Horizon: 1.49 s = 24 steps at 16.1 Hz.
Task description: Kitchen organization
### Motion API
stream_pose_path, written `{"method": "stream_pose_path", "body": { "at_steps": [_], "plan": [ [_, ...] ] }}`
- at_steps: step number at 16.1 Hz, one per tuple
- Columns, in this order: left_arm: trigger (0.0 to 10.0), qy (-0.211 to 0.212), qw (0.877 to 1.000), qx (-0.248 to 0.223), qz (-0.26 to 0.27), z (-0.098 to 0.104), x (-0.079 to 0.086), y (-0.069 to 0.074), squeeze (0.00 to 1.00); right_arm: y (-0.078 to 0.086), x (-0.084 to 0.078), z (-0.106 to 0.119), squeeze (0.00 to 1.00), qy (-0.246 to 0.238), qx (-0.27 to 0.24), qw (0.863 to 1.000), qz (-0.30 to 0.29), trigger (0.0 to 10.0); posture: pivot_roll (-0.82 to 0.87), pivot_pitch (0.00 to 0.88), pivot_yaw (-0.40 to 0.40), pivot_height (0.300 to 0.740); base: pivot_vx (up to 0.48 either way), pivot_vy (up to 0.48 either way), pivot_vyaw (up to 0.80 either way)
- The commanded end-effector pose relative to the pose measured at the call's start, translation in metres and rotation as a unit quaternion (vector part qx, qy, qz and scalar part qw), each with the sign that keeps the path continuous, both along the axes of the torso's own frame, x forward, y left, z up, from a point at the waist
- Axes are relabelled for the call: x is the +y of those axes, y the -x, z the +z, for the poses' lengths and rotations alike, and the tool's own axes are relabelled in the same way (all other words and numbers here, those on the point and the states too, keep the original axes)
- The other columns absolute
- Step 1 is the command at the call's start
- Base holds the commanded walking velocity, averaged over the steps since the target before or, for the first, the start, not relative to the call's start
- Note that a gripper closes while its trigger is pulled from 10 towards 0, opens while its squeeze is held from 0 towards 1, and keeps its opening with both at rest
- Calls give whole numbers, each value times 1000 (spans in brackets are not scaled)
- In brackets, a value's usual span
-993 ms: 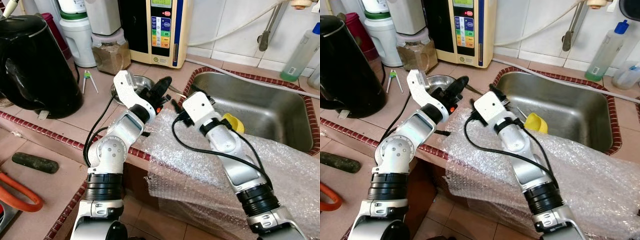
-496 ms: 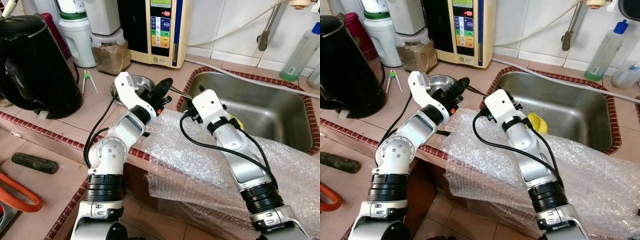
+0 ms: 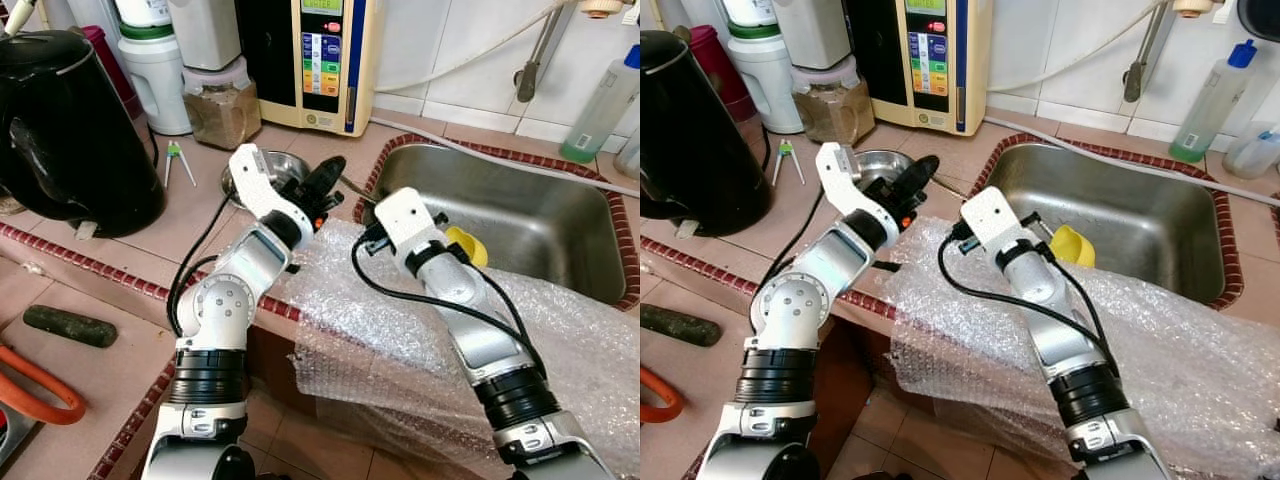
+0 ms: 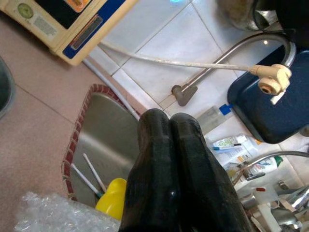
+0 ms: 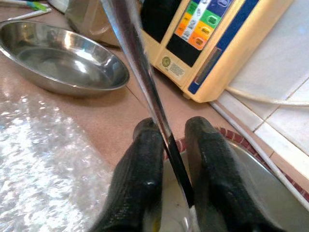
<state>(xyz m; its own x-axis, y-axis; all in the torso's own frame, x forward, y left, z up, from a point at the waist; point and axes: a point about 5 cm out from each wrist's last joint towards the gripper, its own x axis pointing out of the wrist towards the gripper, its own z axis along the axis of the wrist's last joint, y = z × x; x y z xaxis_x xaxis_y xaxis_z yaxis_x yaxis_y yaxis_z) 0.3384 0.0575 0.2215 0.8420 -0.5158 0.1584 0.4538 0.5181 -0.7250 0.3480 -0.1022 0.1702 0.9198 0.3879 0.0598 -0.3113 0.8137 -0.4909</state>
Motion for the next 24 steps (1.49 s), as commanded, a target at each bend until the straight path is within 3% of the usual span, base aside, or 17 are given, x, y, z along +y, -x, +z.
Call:
{"method": "stream_pose_path", "body": {
  "at_steps": [1, 11, 12, 13, 14, 17, 19, 22, 24],
  "plan": [
    [0, 24, 999, 14, -23, -4, -18, 8, 0, -1, -2, 2, 0, -3, -2, 1000, -4, 0, 17, 77, 42, 740, 0, 0, 0],
    [0, 16, 999, 21, -27, -8, -21, 11, 0, -4, -11, -2, 0, 15, -3, 999, -30, 0, 19, 81, 47, 740, 0, 0, 0],
    [1137, 7, 999, 21, -23, -10, -20, 11, 0, -5, -14, 0, 0, 18, -9, 999, -35, 0, 19, 81, 47, 740, 0, 0, 0],
    [10000, 3, 1000, 21, -21, -10, -19, 11, 0, -5, -15, 1, 0, 19, -10, 999, -36, 0, 19, 81, 47, 740, 0, 0, 0],
    [10000, -12, 1000, 17, -17, -12, -17, 10, 1000, -7, -19, 3, 0, 26, -16, 999, -39, 0, 20, 81, 45, 740, 0, 0, 0],
    [10000, -25, 1000, 9, -15, -15, -9, 8, 1000, -15, -37, 17, 0, 39, -38, 997, -59, 0, 25, 80, 42, 740, 0, 0, 0],
    [10000, -24, 1000, 9, -16, -14, -9, 8, 1000, -16, -37, 17, 0, 40, -38, 997, -59, 0, 25, 80, 42, 740, 0, 0, 0],
    [10000, -61, 998, 0, -23, -23, -9, 12, 1000, -17, -47, 16, 0, 41, -38, 996, -63, 0, 27, 79, 41, 740, 0, 0, 0],
    [10000, -102, 994, 2, -29, -37, -4, 15, 1000, -23, -66, 17, 0, 64, -37, 995, -73, 0, 23, 81, 44, 740, 0, 0, 0]
  ]
}}
